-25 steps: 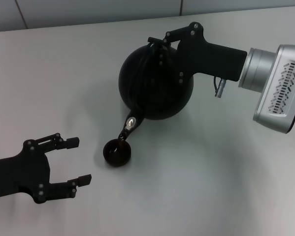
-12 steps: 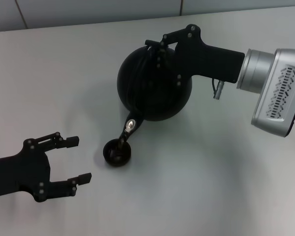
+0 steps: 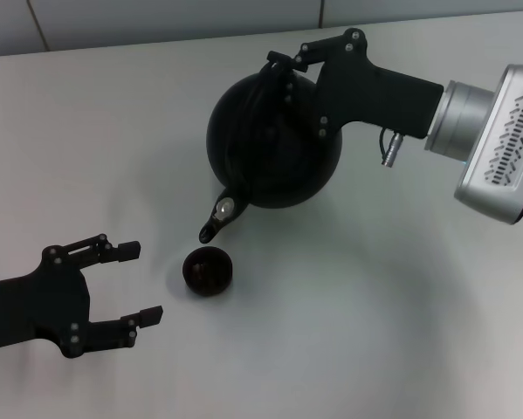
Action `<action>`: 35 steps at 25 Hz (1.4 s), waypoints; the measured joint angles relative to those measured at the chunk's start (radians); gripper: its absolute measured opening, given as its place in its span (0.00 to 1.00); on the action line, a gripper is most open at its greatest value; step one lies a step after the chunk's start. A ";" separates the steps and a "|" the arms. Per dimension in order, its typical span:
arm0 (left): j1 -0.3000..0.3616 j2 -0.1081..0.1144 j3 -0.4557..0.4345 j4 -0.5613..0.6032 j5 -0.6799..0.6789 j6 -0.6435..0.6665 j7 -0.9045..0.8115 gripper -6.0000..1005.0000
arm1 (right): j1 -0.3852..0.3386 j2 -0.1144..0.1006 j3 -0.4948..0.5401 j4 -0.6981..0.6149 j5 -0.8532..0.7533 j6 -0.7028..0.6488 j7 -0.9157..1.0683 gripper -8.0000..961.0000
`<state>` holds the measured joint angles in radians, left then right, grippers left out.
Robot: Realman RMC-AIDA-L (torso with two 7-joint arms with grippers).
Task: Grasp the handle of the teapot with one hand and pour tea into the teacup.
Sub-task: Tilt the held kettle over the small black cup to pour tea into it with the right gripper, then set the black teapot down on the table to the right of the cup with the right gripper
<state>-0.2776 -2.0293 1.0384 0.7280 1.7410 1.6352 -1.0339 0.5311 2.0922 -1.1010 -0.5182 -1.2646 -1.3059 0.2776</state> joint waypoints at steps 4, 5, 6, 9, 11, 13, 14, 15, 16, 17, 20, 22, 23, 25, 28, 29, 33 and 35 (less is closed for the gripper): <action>0.000 0.000 0.000 0.001 0.000 0.000 0.000 0.82 | -0.016 -0.001 0.003 0.020 0.018 0.001 0.056 0.10; 0.000 0.000 0.000 0.001 0.000 0.000 0.000 0.82 | -0.016 -0.001 0.003 0.020 0.018 0.001 0.056 0.10; 0.000 0.000 0.000 0.001 0.000 0.000 0.000 0.82 | -0.020 -0.004 0.002 0.036 0.042 0.000 0.098 0.10; 0.000 0.000 0.000 0.000 0.000 0.000 0.000 0.82 | -0.030 -0.006 0.017 0.045 0.052 -0.001 0.165 0.10; 0.000 0.000 0.000 0.000 0.000 0.000 0.000 0.82 | -0.041 -0.005 0.043 0.049 0.053 0.001 0.191 0.10; -0.001 -0.001 0.000 -0.001 0.000 0.000 0.000 0.82 | -0.050 -0.005 0.081 0.064 0.053 0.001 0.194 0.10; -0.001 -0.001 0.000 -0.001 0.000 0.000 0.000 0.82 | -0.050 -0.005 0.081 0.064 0.053 0.001 0.194 0.10; -0.003 -0.003 0.000 -0.001 0.000 0.000 0.000 0.82 | -0.052 -0.005 0.104 0.076 0.053 0.000 0.197 0.11; -0.004 -0.004 0.000 -0.002 0.000 0.000 0.000 0.82 | -0.056 -0.007 0.152 0.098 0.054 -0.004 0.217 0.11; -0.004 -0.004 0.000 -0.002 0.000 0.000 0.000 0.82 | -0.056 -0.007 0.152 0.098 0.054 -0.004 0.217 0.11; -0.005 -0.010 0.000 -0.001 0.000 0.000 0.000 0.82 | -0.072 -0.008 0.215 0.111 0.054 -0.005 0.248 0.11; -0.007 -0.012 0.000 -0.001 -0.001 0.000 0.000 0.82 | -0.079 -0.007 0.259 0.131 0.055 -0.004 0.251 0.11; -0.008 -0.013 0.000 -0.001 -0.001 0.000 0.000 0.82 | -0.081 -0.007 0.283 0.143 0.055 -0.004 0.251 0.11; -0.008 -0.015 0.000 -0.001 -0.001 0.000 0.000 0.82 | -0.087 -0.008 0.320 0.161 0.055 -0.002 0.251 0.11; -0.009 -0.017 0.000 0.000 -0.002 0.000 0.000 0.82 | -0.107 -0.009 0.353 0.169 0.055 0.003 0.244 0.11; -0.009 -0.017 0.000 0.000 -0.002 0.000 0.000 0.82 | -0.116 -0.009 0.366 0.169 0.055 0.004 0.241 0.12; -0.009 -0.019 0.000 0.001 -0.002 0.000 0.000 0.82 | -0.151 -0.010 0.439 0.170 0.055 0.005 0.244 0.12; -0.009 -0.021 0.000 0.001 -0.002 0.000 0.000 0.82 | -0.157 -0.010 0.448 0.172 0.055 0.005 0.244 0.12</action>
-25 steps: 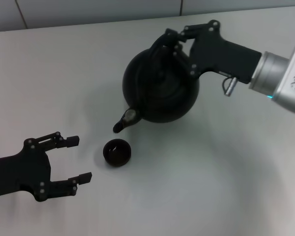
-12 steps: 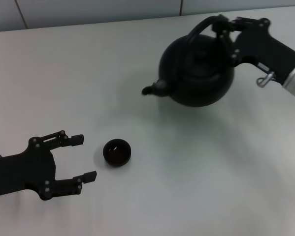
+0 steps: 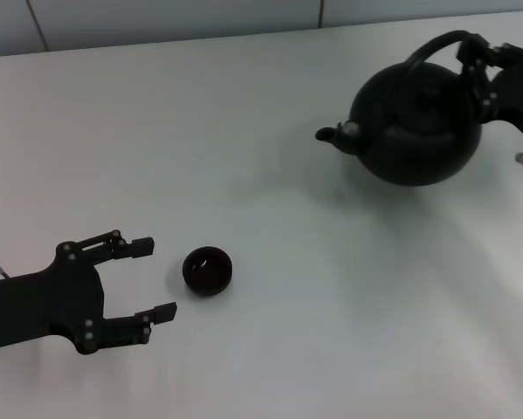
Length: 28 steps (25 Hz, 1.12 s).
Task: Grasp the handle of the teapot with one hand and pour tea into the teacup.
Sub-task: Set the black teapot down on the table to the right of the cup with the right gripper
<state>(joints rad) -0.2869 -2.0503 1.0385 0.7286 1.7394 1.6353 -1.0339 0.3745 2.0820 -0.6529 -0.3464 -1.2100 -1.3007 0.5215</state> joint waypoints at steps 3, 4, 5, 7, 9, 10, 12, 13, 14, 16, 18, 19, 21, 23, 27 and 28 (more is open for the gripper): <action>0.000 -0.003 0.000 0.000 0.000 0.000 0.000 0.82 | -0.006 0.000 0.011 0.017 0.000 0.000 -0.002 0.12; 0.000 -0.005 0.000 0.000 0.000 0.000 0.000 0.82 | -0.006 0.000 0.011 0.026 0.000 0.000 -0.004 0.12; 0.000 -0.006 0.000 0.000 0.000 0.000 0.000 0.82 | -0.006 0.000 0.012 0.031 0.000 0.002 -0.005 0.12; 0.000 -0.007 0.004 0.000 0.000 0.000 0.000 0.82 | -0.006 0.001 0.008 0.037 -0.002 0.018 -0.005 0.12; 0.000 -0.007 0.007 0.000 0.000 0.000 0.000 0.82 | -0.003 0.001 0.003 0.044 -0.006 0.040 -0.005 0.13; 0.000 -0.007 0.007 0.000 0.000 0.000 0.000 0.82 | -0.003 0.001 0.003 0.044 -0.006 0.040 -0.005 0.13; 0.000 -0.007 0.009 -0.002 0.000 0.000 0.000 0.82 | 0.004 0.001 0.000 0.052 -0.010 0.066 -0.006 0.13; 0.000 -0.007 0.009 -0.004 0.000 0.000 0.000 0.82 | 0.008 0.001 -0.001 0.055 -0.013 0.094 -0.007 0.13; 0.000 -0.008 0.009 -0.006 0.000 0.000 0.000 0.82 | 0.008 0.001 -0.001 0.055 -0.013 0.100 -0.007 0.13; 0.000 -0.008 0.009 -0.007 0.000 0.000 0.000 0.82 | 0.009 0.000 -0.002 0.055 -0.013 0.103 -0.007 0.13; 0.000 -0.008 0.009 -0.007 0.000 0.000 0.000 0.82 | 0.009 0.000 -0.002 0.055 -0.014 0.103 -0.007 0.13; 0.000 -0.008 0.009 -0.008 0.000 0.000 0.000 0.82 | 0.009 0.000 -0.003 0.055 -0.014 0.103 -0.008 0.13; -0.002 -0.008 0.009 -0.008 0.000 0.000 0.000 0.82 | 0.009 0.000 -0.003 0.055 -0.014 0.103 -0.008 0.14; -0.002 -0.008 0.009 -0.008 0.000 0.000 0.000 0.82 | 0.009 0.000 -0.006 0.055 -0.014 0.103 -0.008 0.14; -0.004 -0.008 0.009 -0.008 0.000 0.000 0.000 0.82 | 0.012 0.000 -0.008 0.051 -0.009 0.103 -0.008 0.14; -0.004 -0.008 0.009 -0.008 0.000 0.000 0.000 0.82 | 0.012 0.000 -0.006 0.050 -0.007 0.103 -0.008 0.14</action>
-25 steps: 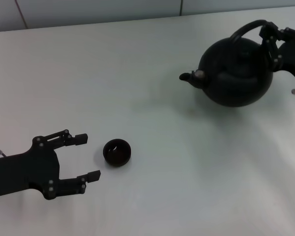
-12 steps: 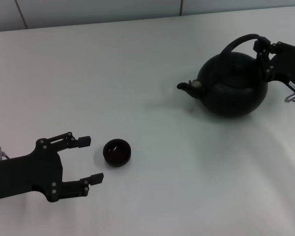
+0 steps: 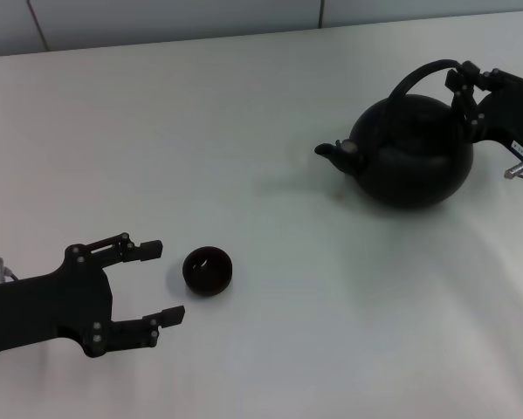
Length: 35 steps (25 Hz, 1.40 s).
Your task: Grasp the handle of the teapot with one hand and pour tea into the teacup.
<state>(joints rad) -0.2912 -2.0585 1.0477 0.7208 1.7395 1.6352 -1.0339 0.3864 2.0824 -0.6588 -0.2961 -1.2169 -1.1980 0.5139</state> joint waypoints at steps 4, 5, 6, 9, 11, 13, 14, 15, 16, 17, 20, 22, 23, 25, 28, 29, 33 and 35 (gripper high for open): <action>-0.002 0.000 0.000 0.001 0.000 0.000 0.000 0.82 | 0.000 0.000 0.003 -0.003 0.001 -0.006 0.000 0.17; -0.002 0.000 0.000 0.001 0.000 0.000 0.000 0.82 | 0.000 0.000 0.004 -0.006 0.001 -0.009 0.000 0.20; -0.002 0.000 -0.001 0.002 0.000 0.000 0.000 0.82 | 0.000 0.000 0.004 -0.006 0.001 -0.009 0.000 0.23; -0.002 0.000 -0.003 0.003 0.000 0.000 0.000 0.82 | 0.000 0.001 0.005 -0.007 0.003 -0.011 0.000 0.32; -0.002 0.000 -0.003 0.004 0.000 0.000 -0.001 0.82 | 0.001 0.002 0.005 -0.008 0.003 -0.011 0.000 0.39; -0.002 0.000 -0.004 0.006 0.000 0.000 -0.002 0.82 | 0.002 0.002 0.005 -0.008 0.004 -0.015 0.000 0.46; -0.002 0.000 -0.004 0.006 0.000 0.000 -0.002 0.82 | 0.002 0.002 0.005 -0.008 0.004 -0.015 0.000 0.49; -0.002 0.000 -0.004 0.006 0.000 0.001 -0.002 0.82 | 0.001 0.002 0.005 -0.007 0.004 -0.024 0.000 0.53; -0.002 0.000 -0.005 0.007 0.000 0.001 -0.002 0.82 | 0.001 0.002 0.005 -0.007 0.004 -0.024 0.000 0.56; -0.003 0.000 -0.007 0.007 0.000 0.002 -0.002 0.82 | -0.002 0.002 0.005 -0.006 0.004 -0.033 0.000 0.60; -0.005 0.000 -0.008 0.008 0.000 0.003 -0.002 0.82 | -0.014 0.003 0.006 -0.005 0.004 -0.063 0.000 0.66; -0.007 0.000 -0.008 0.008 0.000 0.003 -0.002 0.82 | -0.025 0.004 0.008 -0.005 0.004 -0.089 0.000 0.71; -0.007 0.000 -0.008 0.008 0.000 0.003 -0.002 0.82 | -0.038 0.004 0.013 -0.006 0.005 -0.114 0.000 0.71; -0.007 0.000 -0.008 0.008 0.000 0.004 -0.002 0.82 | -0.055 0.006 0.029 -0.006 0.006 -0.159 0.000 0.71; -0.008 0.000 -0.008 0.008 0.000 0.008 -0.002 0.82 | -0.080 0.006 0.059 -0.003 0.007 -0.258 0.000 0.71; -0.008 0.000 -0.008 0.008 0.000 0.008 -0.002 0.82 | -0.080 0.006 0.059 -0.003 0.007 -0.258 0.000 0.71; -0.010 0.000 -0.010 0.014 -0.006 0.056 -0.001 0.82 | -0.099 -0.002 0.015 -0.016 -0.061 -0.439 0.030 0.71; -0.010 0.000 -0.011 0.019 -0.008 0.072 -0.001 0.82 | -0.100 -0.003 -0.007 -0.034 -0.101 -0.473 0.049 0.71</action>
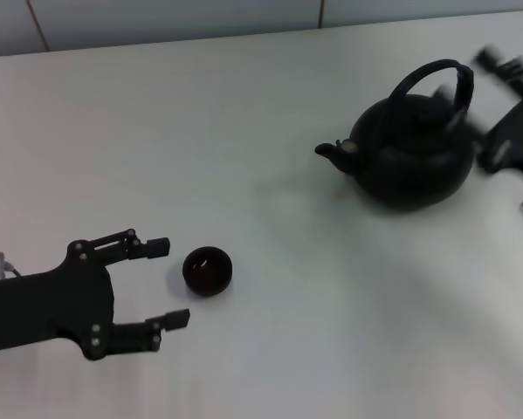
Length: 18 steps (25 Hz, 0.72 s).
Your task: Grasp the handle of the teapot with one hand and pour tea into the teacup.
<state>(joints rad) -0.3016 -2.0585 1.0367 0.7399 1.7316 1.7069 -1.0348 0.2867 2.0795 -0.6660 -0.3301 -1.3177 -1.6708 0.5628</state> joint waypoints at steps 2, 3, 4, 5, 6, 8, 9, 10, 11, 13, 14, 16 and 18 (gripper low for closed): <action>-0.001 0.000 -0.009 0.020 -0.002 0.040 0.001 0.82 | 0.001 -0.002 -0.050 -0.061 -0.105 -0.059 0.071 0.71; 0.000 0.000 -0.017 0.030 -0.002 0.059 0.001 0.82 | 0.007 -0.003 -0.096 -0.144 -0.217 -0.101 0.167 0.71; 0.001 0.000 -0.020 0.034 -0.002 0.068 0.001 0.82 | 0.011 -0.003 -0.111 -0.178 -0.261 -0.117 0.205 0.71; 0.001 0.000 -0.025 0.037 -0.002 0.078 0.001 0.82 | 0.015 -0.003 -0.124 -0.209 -0.306 -0.134 0.239 0.71; 0.001 0.000 -0.031 0.038 -0.003 0.086 0.001 0.82 | 0.018 -0.002 -0.133 -0.235 -0.347 -0.151 0.266 0.71; 0.001 0.000 -0.045 0.039 -0.003 0.097 0.001 0.82 | 0.024 -0.002 -0.146 -0.268 -0.404 -0.178 0.291 0.71; 0.001 0.000 -0.045 0.039 -0.003 0.097 0.001 0.82 | 0.024 -0.002 -0.146 -0.268 -0.404 -0.178 0.291 0.71; 0.001 0.000 -0.054 0.039 -0.004 0.104 0.000 0.82 | 0.025 -0.002 -0.151 -0.279 -0.426 -0.191 0.299 0.71; 0.001 0.000 -0.061 0.039 -0.004 0.109 -0.001 0.82 | 0.026 -0.001 -0.154 -0.284 -0.440 -0.204 0.305 0.71; -0.003 0.000 -0.071 0.040 -0.004 0.124 -0.005 0.82 | 0.026 0.001 -0.157 -0.292 -0.462 -0.221 0.309 0.71; -0.003 0.000 -0.071 0.040 -0.004 0.124 -0.005 0.82 | 0.026 0.001 -0.157 -0.292 -0.462 -0.221 0.309 0.71; -0.004 0.000 -0.071 0.041 -0.004 0.126 -0.006 0.82 | 0.024 0.002 -0.158 -0.291 -0.465 -0.217 0.307 0.71; -0.007 0.000 -0.072 0.041 -0.004 0.126 -0.009 0.82 | 0.022 0.002 -0.158 -0.289 -0.466 -0.211 0.305 0.71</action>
<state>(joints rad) -0.3084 -2.0585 0.9648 0.7807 1.7272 1.8324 -1.0435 0.3091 2.0816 -0.8238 -0.6194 -1.7836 -1.8820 0.8677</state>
